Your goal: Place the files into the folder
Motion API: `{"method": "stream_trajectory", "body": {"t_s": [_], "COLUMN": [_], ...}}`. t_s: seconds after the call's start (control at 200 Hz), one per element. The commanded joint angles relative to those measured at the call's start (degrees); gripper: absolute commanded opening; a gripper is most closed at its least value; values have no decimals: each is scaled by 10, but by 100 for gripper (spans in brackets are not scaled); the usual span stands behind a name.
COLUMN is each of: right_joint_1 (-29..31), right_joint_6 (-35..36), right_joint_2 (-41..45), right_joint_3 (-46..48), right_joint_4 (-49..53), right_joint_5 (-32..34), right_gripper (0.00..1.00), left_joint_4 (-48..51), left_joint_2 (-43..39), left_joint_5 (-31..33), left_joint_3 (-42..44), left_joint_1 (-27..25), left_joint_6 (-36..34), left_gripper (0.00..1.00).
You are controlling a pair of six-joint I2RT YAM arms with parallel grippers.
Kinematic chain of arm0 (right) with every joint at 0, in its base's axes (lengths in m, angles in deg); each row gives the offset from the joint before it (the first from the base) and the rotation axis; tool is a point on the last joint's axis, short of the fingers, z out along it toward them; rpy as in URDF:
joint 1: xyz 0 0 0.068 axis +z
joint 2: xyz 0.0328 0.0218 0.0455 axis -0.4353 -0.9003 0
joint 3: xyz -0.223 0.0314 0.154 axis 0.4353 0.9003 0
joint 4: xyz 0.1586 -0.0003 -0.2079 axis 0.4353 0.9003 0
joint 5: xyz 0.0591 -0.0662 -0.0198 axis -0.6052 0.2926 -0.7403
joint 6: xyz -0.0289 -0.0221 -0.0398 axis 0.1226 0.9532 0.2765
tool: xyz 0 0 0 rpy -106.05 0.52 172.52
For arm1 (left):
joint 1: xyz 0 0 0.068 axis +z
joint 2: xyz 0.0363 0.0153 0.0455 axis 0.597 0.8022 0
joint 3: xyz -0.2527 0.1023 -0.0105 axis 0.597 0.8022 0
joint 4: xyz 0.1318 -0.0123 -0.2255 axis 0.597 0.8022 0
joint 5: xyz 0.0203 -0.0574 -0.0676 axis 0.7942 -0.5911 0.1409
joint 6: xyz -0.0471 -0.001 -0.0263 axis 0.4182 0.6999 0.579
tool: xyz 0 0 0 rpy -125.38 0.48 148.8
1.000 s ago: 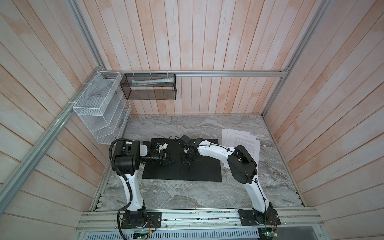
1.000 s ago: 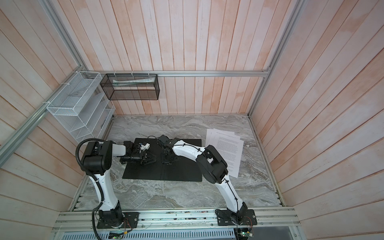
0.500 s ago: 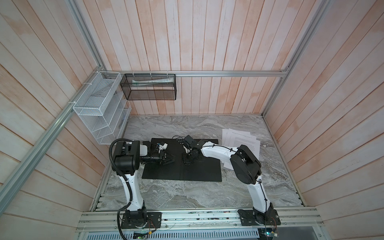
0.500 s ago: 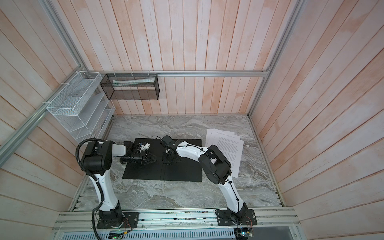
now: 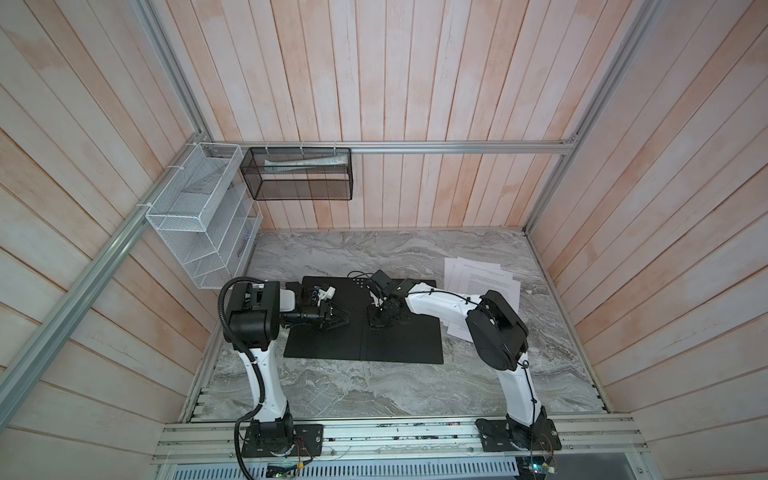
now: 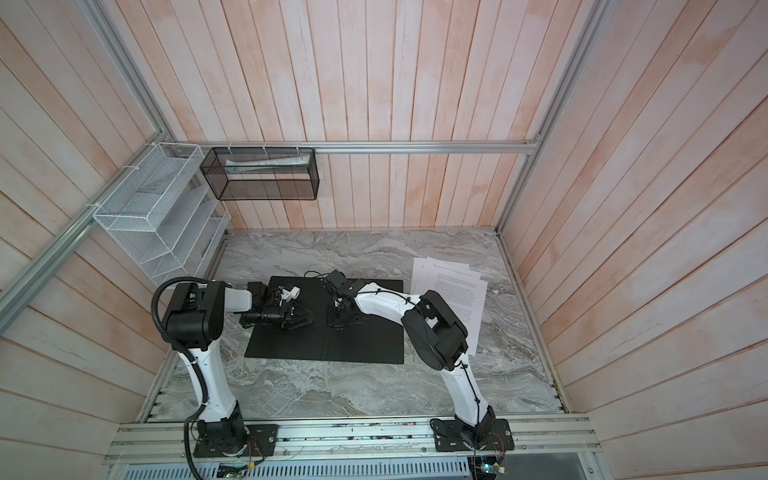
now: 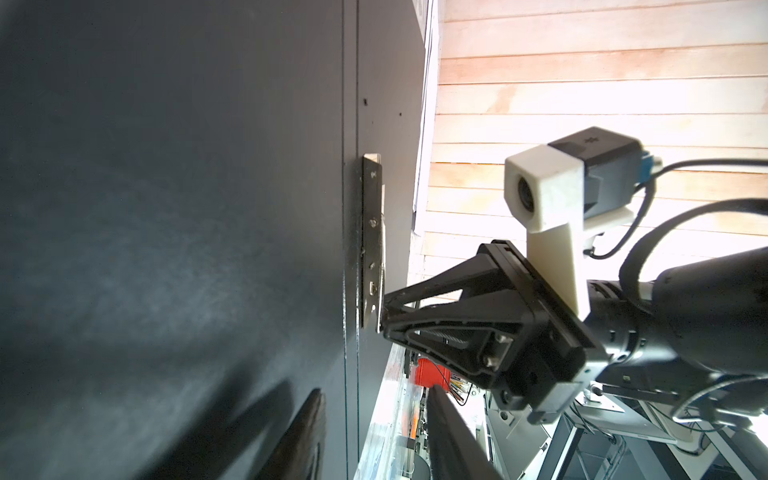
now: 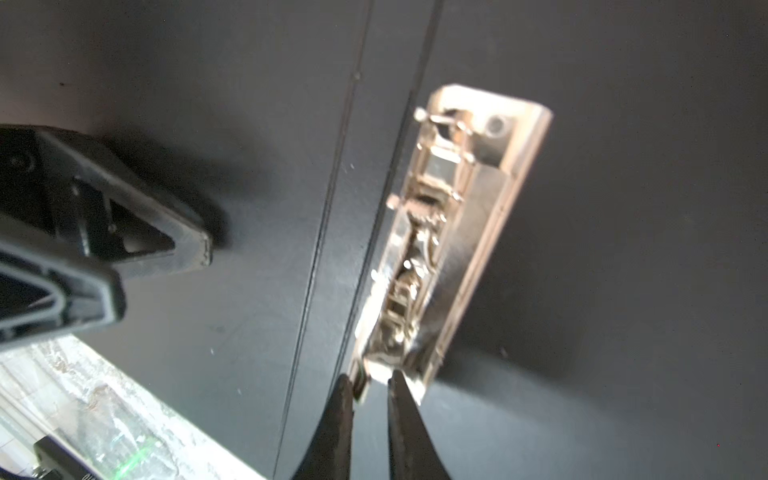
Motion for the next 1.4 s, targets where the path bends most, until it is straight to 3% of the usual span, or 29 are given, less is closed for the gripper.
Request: {"method": "stream_trajectory", "body": {"t_s": [0.0, 0.525, 1.396], "right_joint_1": [-6, -10, -24], "right_joint_6": [-7, -11, 1], "right_joint_2": [30, 19, -20], "right_joint_3": [6, 38, 33], "right_joint_4": [16, -37, -33], "right_joint_5": [-8, -63, -60], "right_gripper": [17, 14, 8], "left_joint_4": [1, 2, 0], "left_joint_2": [35, 34, 36], "left_joint_5": [79, 80, 78], "left_joint_3": [9, 8, 7], "left_joint_1": [2, 2, 2], "left_joint_6": [-1, -1, 0], "left_gripper": [43, 43, 43]}}
